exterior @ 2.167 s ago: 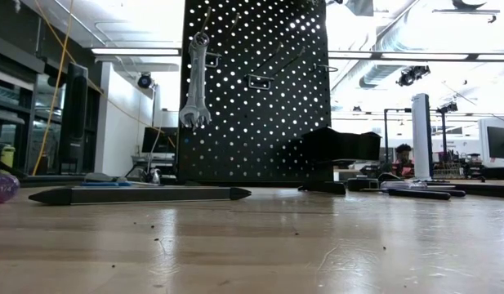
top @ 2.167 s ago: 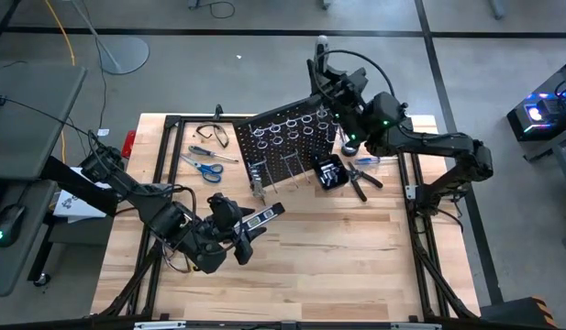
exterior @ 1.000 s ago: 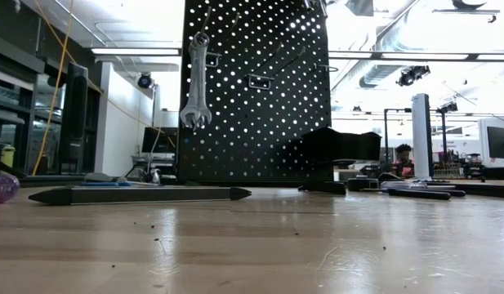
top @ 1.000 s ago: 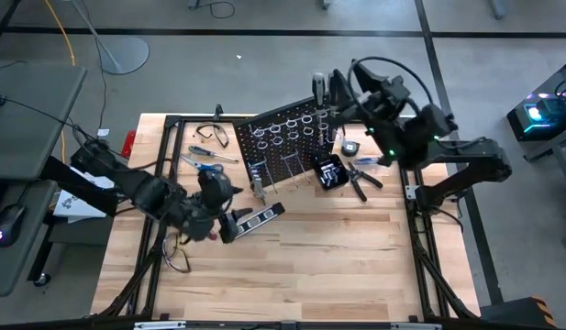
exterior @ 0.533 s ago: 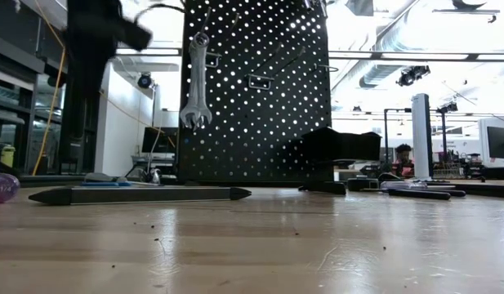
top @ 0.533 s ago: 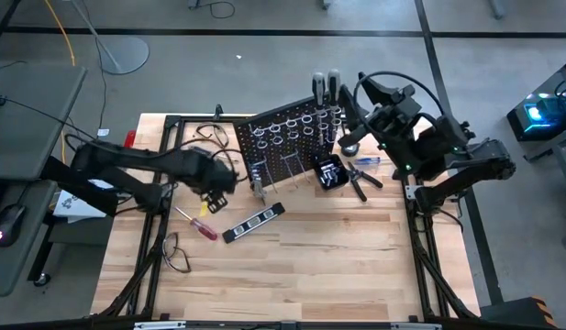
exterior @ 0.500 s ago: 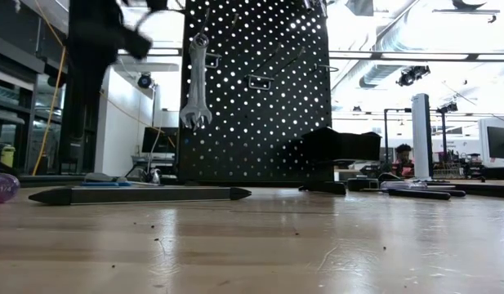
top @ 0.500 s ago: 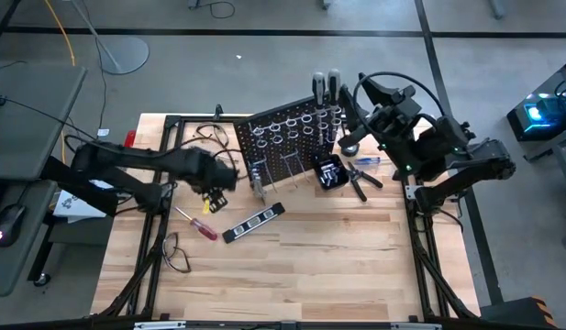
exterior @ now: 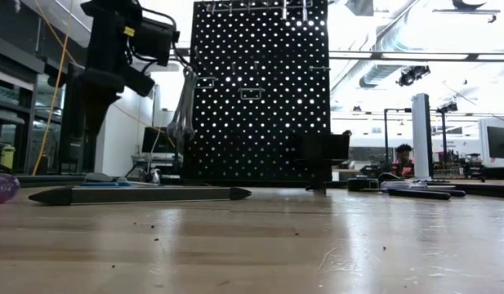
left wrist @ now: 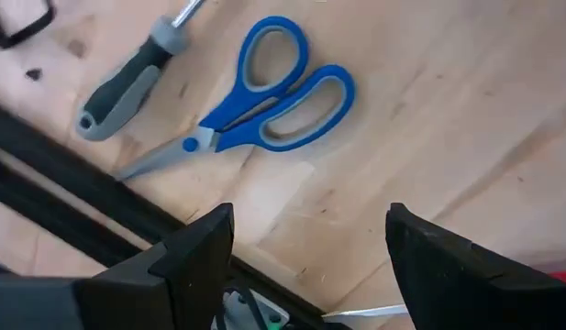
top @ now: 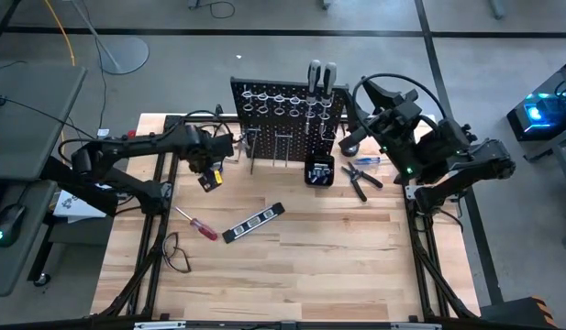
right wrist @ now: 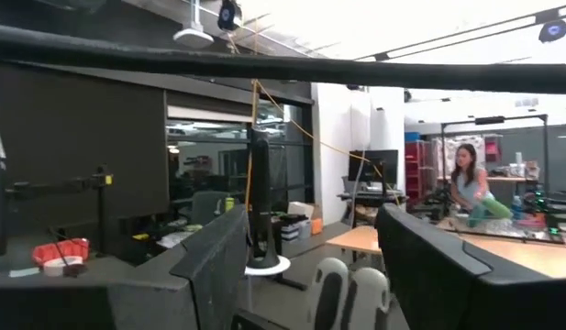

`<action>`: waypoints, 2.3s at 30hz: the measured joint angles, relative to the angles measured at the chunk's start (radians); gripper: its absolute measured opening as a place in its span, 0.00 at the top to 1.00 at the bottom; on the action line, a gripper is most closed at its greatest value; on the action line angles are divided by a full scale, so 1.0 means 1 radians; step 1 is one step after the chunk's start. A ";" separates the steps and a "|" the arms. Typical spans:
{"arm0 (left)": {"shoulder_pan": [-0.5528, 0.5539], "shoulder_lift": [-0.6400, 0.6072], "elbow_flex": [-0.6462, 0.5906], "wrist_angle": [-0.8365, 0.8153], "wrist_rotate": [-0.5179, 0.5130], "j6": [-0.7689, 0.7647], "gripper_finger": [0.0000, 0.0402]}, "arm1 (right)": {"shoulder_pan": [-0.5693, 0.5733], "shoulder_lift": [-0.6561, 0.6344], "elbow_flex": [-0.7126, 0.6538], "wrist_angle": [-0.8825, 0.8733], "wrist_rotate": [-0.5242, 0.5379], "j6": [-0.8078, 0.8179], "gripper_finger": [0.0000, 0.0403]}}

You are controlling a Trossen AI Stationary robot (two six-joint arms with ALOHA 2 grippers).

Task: Hang tools onto peg board
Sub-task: Hang the gray screwdriver on the pegboard

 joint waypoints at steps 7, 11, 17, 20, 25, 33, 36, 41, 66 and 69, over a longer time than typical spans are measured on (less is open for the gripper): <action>-0.064 0.000 0.001 -0.063 0.088 -0.006 0.35 | -0.001 0.000 0.000 0.000 0.011 -0.015 0.42; -0.110 -0.041 0.018 -0.122 0.144 -0.051 0.35 | -0.001 0.000 0.000 0.000 0.030 -0.041 0.42; -0.133 -0.212 0.081 -0.104 0.130 -0.181 0.35 | -0.001 0.000 0.000 0.000 0.031 -0.062 0.42; -0.120 -0.296 0.089 -0.105 0.060 -0.276 0.35 | -0.001 0.000 0.000 0.000 0.032 -0.075 0.42; -0.039 -0.320 0.063 -0.132 -0.040 -0.360 0.39 | -0.001 0.000 0.000 0.000 0.031 -0.079 0.42; 0.158 -0.127 0.045 -0.089 -0.075 -0.159 0.47 | -0.001 0.000 0.000 0.000 0.040 -0.079 0.42; 0.230 -0.030 0.045 -0.082 -0.080 -0.083 0.47 | -0.001 0.000 0.000 -0.003 0.063 -0.079 0.42; 0.313 0.062 0.045 -0.086 -0.095 -0.029 0.47 | -0.001 0.000 0.000 -0.015 0.097 -0.079 0.42; 0.427 0.305 0.045 0.158 -0.208 0.715 0.47 | -0.001 0.001 0.000 -0.064 0.213 -0.078 0.42; 0.427 0.350 0.045 0.180 -0.208 0.752 0.47 | -0.001 0.001 0.000 -0.065 0.216 -0.078 0.42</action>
